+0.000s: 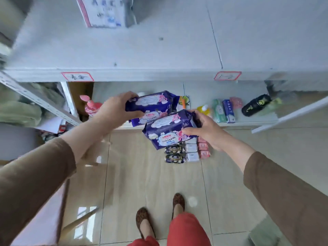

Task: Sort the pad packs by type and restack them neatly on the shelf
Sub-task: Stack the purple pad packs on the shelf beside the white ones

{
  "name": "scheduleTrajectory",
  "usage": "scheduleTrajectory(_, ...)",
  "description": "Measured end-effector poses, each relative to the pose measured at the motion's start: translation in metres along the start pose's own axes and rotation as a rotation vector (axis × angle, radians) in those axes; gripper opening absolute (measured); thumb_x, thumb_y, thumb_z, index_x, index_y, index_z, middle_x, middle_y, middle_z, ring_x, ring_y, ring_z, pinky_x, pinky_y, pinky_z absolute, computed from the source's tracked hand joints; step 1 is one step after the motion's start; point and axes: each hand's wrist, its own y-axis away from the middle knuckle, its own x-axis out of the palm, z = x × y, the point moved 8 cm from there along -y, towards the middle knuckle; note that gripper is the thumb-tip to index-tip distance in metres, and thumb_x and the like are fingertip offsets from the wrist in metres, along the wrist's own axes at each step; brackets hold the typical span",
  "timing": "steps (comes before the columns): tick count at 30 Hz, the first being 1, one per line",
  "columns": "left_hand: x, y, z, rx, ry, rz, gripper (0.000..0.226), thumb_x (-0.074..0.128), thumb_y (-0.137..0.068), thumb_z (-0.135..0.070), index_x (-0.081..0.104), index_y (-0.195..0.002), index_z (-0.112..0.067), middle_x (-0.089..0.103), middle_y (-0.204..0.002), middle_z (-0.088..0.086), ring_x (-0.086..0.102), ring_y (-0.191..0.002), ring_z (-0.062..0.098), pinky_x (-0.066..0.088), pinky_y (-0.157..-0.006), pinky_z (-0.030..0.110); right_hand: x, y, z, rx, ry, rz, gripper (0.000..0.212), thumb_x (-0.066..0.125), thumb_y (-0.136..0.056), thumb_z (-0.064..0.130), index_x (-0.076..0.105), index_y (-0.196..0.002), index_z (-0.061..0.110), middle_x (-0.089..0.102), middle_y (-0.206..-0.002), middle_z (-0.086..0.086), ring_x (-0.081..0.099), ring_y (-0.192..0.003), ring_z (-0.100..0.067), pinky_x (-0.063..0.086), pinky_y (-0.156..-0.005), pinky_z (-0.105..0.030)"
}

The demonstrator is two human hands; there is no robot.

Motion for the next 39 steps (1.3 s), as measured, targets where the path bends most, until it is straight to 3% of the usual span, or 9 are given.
scheduleTrajectory(4,-0.066,-0.017,-0.073,0.076,0.008,-0.059,0.045,0.076,-0.069,-0.056,0.056,-0.108,-0.043,0.062,-0.085,-0.025,0.058,-0.074,-0.009,0.041,-0.061,0.016,-0.034,0.008,0.070,-0.083,-0.017,0.049,0.061,0.089,-0.069,0.033,0.059,-0.123,0.040,0.068,-0.127,0.008,0.064,-0.118,-0.014,0.052,-0.100,-0.033)
scheduleTrajectory(8,-0.111,-0.063,-0.126,0.124,-0.030,-0.122,0.048,0.080,-0.069,-0.051,0.058,-0.109,-0.040,0.064,-0.093,-0.017,0.060,-0.077,0.000,0.046,-0.068,0.024,-0.083,-0.013,0.117,-0.163,-0.076,0.044,0.058,0.092,-0.064,0.034,0.064,-0.115,0.041,0.069,-0.126,0.005,0.065,-0.117,-0.016,0.056,-0.091,-0.028)
scheduleTrajectory(13,-0.145,-0.137,-0.170,0.152,-0.125,-0.216,0.055,0.084,-0.070,-0.041,0.061,-0.119,-0.025,0.055,-0.107,-0.001,0.055,-0.090,0.019,0.047,-0.082,0.034,-0.137,-0.063,0.160,-0.235,-0.109,-0.010,0.059,0.089,-0.064,0.029,0.064,-0.118,0.032,0.071,-0.122,0.003,0.067,-0.115,-0.020,0.054,-0.096,-0.035)
scheduleTrajectory(18,-0.161,-0.209,-0.175,0.092,-0.196,-0.257,0.054,0.083,-0.071,-0.038,0.063,-0.118,-0.021,0.052,-0.107,0.002,0.054,-0.092,0.022,0.047,-0.082,0.033,-0.164,-0.118,0.191,-0.278,-0.038,-0.090,0.046,0.081,-0.078,0.018,0.064,-0.120,0.026,0.073,-0.114,0.010,0.068,-0.105,-0.007,0.052,-0.085,-0.018)
scheduleTrajectory(25,-0.180,-0.316,-0.159,0.073,-0.427,-0.227,0.048,0.080,-0.074,-0.044,0.066,-0.112,-0.017,0.067,-0.101,0.007,0.056,-0.100,0.028,0.052,-0.083,0.043,-0.175,-0.195,0.210,-0.266,0.016,-0.176,0.041,0.080,-0.080,0.012,0.063,-0.113,0.029,0.073,-0.111,0.009,0.067,-0.100,-0.006,0.053,-0.088,-0.022)
scheduleTrajectory(31,-0.190,-0.390,-0.130,0.071,-0.489,-0.173,0.049,0.079,-0.076,-0.039,0.066,-0.114,-0.012,0.069,-0.105,0.011,0.057,-0.103,0.031,0.051,-0.085,0.042,-0.170,-0.245,0.206,-0.212,-0.001,-0.219,0.042,0.080,-0.080,0.013,0.063,-0.116,0.027,0.074,-0.109,0.009,0.070,-0.101,-0.010,0.053,-0.080,-0.017)
scheduleTrajectory(34,-0.185,-0.414,-0.117,0.067,-0.521,-0.141,0.053,0.078,-0.078,-0.041,0.062,-0.120,-0.013,0.067,-0.111,0.010,0.058,-0.108,0.031,0.052,-0.087,0.044,-0.167,-0.266,0.203,-0.179,-0.025,-0.240,0.044,0.080,-0.080,0.010,0.063,-0.118,0.024,0.074,-0.111,0.005,0.070,-0.102,-0.013,0.054,-0.083,-0.020)
scheduleTrajectory(39,-0.180,-0.433,-0.103,0.087,-0.503,-0.151,0.053,0.078,-0.076,-0.043,0.048,-0.110,-0.015,0.065,-0.097,0.009,0.060,-0.092,0.031,0.052,-0.071,0.040,-0.160,-0.296,0.203,-0.141,-0.013,-0.244,0.045,0.080,-0.080,0.010,0.063,-0.120,0.022,0.074,-0.113,0.004,0.071,-0.103,-0.014,0.056,-0.092,-0.030)
